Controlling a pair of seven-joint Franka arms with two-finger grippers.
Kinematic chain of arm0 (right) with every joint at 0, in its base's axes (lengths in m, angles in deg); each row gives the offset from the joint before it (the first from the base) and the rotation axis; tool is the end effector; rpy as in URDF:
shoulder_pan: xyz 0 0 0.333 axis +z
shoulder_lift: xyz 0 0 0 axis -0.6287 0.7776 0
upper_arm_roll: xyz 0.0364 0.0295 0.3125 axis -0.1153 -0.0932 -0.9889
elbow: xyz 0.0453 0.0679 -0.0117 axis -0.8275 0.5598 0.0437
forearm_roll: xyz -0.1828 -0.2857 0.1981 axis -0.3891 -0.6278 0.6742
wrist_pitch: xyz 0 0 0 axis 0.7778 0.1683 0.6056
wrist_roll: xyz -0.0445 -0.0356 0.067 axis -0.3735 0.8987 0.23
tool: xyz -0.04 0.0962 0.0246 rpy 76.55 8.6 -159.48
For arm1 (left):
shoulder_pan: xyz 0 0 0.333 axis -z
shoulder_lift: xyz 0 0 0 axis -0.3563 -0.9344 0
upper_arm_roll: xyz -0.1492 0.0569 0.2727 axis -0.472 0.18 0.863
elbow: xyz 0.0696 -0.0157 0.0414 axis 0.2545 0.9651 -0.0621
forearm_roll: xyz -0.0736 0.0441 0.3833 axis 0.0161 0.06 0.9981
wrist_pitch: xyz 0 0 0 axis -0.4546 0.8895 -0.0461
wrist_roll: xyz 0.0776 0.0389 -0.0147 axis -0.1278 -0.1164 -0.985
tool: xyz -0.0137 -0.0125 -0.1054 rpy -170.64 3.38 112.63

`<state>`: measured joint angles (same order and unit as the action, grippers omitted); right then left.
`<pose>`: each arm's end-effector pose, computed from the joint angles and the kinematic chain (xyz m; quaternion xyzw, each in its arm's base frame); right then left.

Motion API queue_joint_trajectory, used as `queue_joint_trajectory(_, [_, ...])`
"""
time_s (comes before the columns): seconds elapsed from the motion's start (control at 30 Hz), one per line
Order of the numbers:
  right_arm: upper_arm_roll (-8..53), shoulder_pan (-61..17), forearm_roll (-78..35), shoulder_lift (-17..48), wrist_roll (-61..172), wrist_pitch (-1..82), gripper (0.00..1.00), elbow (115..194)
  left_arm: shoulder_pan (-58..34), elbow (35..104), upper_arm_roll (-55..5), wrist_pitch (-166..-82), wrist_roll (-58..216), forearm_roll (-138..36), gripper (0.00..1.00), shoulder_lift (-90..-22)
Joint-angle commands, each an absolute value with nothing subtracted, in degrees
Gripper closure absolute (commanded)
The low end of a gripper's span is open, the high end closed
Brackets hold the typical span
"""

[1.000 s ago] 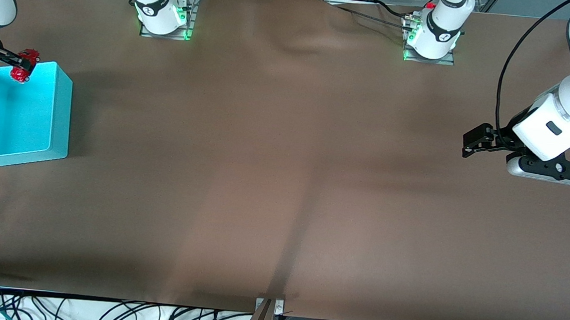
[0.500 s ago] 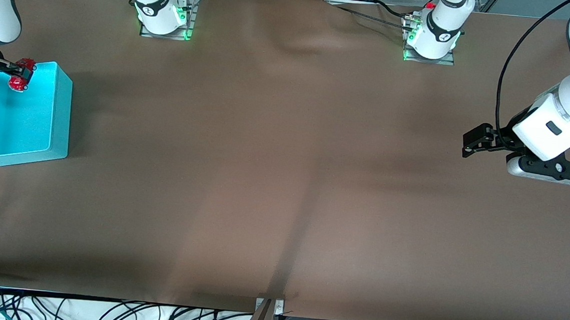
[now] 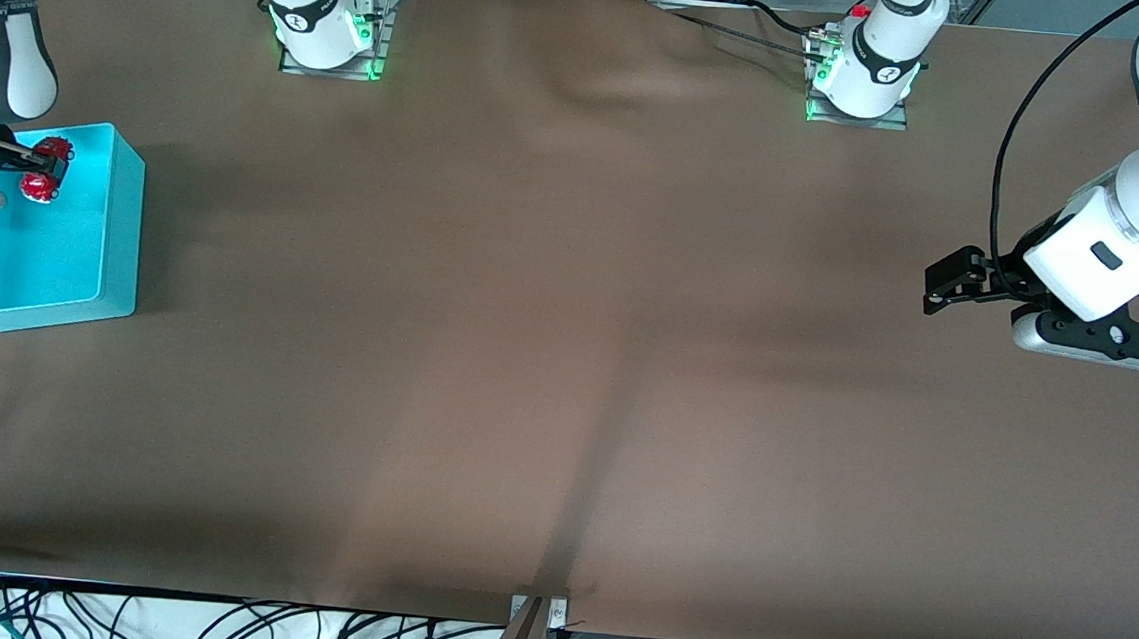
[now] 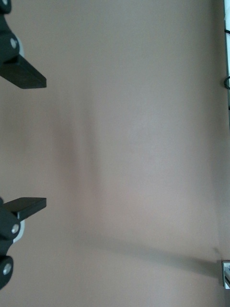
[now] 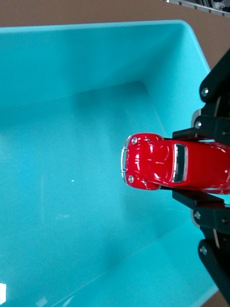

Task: Wind red beetle toy and store in blue box

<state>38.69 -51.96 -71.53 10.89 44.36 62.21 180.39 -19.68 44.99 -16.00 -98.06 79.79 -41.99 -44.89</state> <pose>0.4524 -0.3151 0.2369 0.9871 -0.0667 -0.1073 0.0980 0.6245 -0.0982 0.5991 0.9991 -0.0359 0.0085 0.0227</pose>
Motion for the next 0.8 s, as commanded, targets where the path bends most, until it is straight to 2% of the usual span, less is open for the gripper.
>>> queue_joint_trajectory(0.0, [36.5,-54.1,-68.4,13.4,43.2,62.1,1.00,177.9,-19.6,44.2,-15.9,-97.0,80.9,-42.1,0.00,-44.6])
queue_joint_trajectory(0.67, [35.6,-55.0,-67.2,15.0,42.8,63.9,1.00,177.9,-19.6,44.2,-15.9,-96.9,81.0,-42.1,0.00,-44.6])
queue_joint_trajectory(0.77, [35.6,-55.0,-67.1,15.0,42.9,63.9,0.76,177.9,-19.6,44.2,-15.9,-97.0,81.0,-42.1,0.00,-44.6])
